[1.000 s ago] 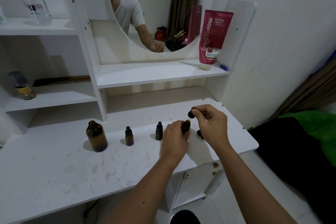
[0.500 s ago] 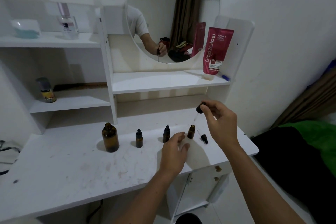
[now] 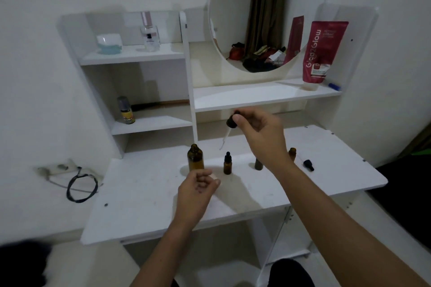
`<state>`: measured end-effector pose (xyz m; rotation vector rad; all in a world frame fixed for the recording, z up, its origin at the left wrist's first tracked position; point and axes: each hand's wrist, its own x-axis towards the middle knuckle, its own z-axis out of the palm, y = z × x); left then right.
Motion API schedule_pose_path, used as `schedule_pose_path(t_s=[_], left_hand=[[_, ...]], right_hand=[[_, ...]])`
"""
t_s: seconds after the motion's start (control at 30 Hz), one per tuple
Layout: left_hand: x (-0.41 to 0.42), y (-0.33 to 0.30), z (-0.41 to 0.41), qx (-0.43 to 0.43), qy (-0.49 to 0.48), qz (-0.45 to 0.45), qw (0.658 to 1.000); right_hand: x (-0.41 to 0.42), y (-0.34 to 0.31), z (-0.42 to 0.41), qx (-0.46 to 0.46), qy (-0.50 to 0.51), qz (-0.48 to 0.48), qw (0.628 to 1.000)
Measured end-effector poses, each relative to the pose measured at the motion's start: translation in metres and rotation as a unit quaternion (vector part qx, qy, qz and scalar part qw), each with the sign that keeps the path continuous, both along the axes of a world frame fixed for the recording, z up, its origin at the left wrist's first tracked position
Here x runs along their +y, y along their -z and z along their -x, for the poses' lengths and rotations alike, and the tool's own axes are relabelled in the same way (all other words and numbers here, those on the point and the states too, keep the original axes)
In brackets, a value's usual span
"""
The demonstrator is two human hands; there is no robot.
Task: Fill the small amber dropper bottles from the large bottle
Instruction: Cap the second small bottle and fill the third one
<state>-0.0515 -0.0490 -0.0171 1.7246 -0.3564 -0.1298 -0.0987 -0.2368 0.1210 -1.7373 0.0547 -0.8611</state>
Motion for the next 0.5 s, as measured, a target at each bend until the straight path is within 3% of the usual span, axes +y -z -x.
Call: schedule_pose_path(t_s=[0.2,0.5], left_hand=[[0.031,-0.006,-0.022,-0.025,-0.095,-0.011,0.995],[0.022,-0.002,-0.039,-0.063,-0.062,-0.053,0.995]], right_hand=[[0.025,-0.001,-0.030,0.013,-0.027,-0.010,0.999],[0.036,0.003,-0.053,0.017,-0.030,0.003,0.999]])
